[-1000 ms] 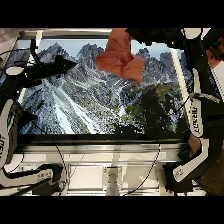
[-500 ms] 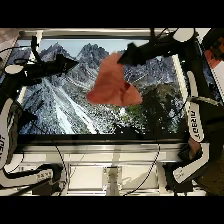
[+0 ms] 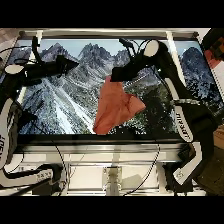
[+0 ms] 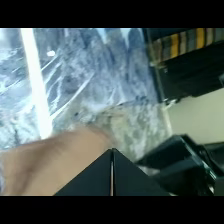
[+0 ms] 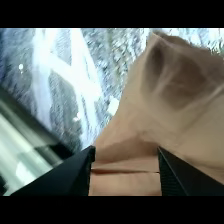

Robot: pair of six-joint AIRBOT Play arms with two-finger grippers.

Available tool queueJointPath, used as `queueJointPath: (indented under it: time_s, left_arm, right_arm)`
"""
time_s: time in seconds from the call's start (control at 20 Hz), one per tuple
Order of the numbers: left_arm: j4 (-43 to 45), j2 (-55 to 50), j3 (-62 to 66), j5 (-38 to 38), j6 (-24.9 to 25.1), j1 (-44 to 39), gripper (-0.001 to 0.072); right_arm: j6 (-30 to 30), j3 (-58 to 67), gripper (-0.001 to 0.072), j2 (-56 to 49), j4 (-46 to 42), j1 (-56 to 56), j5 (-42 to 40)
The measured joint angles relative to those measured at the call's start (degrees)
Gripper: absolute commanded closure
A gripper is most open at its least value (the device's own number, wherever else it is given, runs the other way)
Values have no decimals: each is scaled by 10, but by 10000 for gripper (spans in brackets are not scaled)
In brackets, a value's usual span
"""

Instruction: Fold the clothes and pants, and hang the long-sleeved shirts on hangers.

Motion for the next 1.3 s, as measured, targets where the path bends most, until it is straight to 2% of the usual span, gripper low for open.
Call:
queueJointPath:
  time_s: [0.05, 0.1, 0.15, 0.2, 0.25, 0.3, 0.5, 0.75, 0.8, 0.85, 0.9, 1.0, 1.05, 1.2, 1.3]
  left_arm:
    - [15, 0, 0, -2, 0, 0, 542]
    - [36, 0, 0, -8, -1, 0, 543]
    - [65, -1, 0, -19, -9, 0, 545]
    - [94, -2, 0, -31, -13, 0, 546]
    - [116, -2, -1, -45, -20, 0, 580]
    - [136, -2, -2, -60, -20, 0, 686]
    - [174, -2, -12, -96, -17, -4, 690]
    - [200, -2, -91, -121, -20, -39, 689]
    - [206, -2, -115, -123, -19, -48, 654]
    - [208, -1, -137, -126, -16, -57, 542]
    - [212, -1, -157, -129, -13, -63, 477]
    - [214, -1, -185, -138, -3, -77, 450]
    - [214, -1, -193, -143, 5, -83, 380]
    - [214, -1, -207, -143, 25, -105, 364]
    - [214, -1, -211, -136, 32, -118, 363]
  right_arm:
    - [0, 0, 259, -3, -5, 3, -15]
    - [0, 0, 265, -6, -13, 3, -30]
    - [0, 2, 328, -9, -22, 3, -40]
    - [0, 4, 631, -10, -28, 1, -47]
    - [0, 7, 696, -11, -33, -2, -50]
    - [0, 8, 699, -12, -37, -7, -48]
    - [0, 11, 702, -14, -33, -40, -25]
    - [-15, -30, 702, 10, 52, -86, -26]
    - [-20, -47, 701, 21, 61, -94, -24]
    - [-26, -69, 700, 34, 68, -102, -22]
    - [-31, -90, 698, 49, 76, -111, -21]
    - [-40, -120, 695, 72, 85, -130, -12]
    - [-42, -129, 667, 79, 87, -138, -6]
    - [-45, -144, 459, 91, 86, -154, 16]
    - [-46, -148, 457, 95, 85, -158, 23]
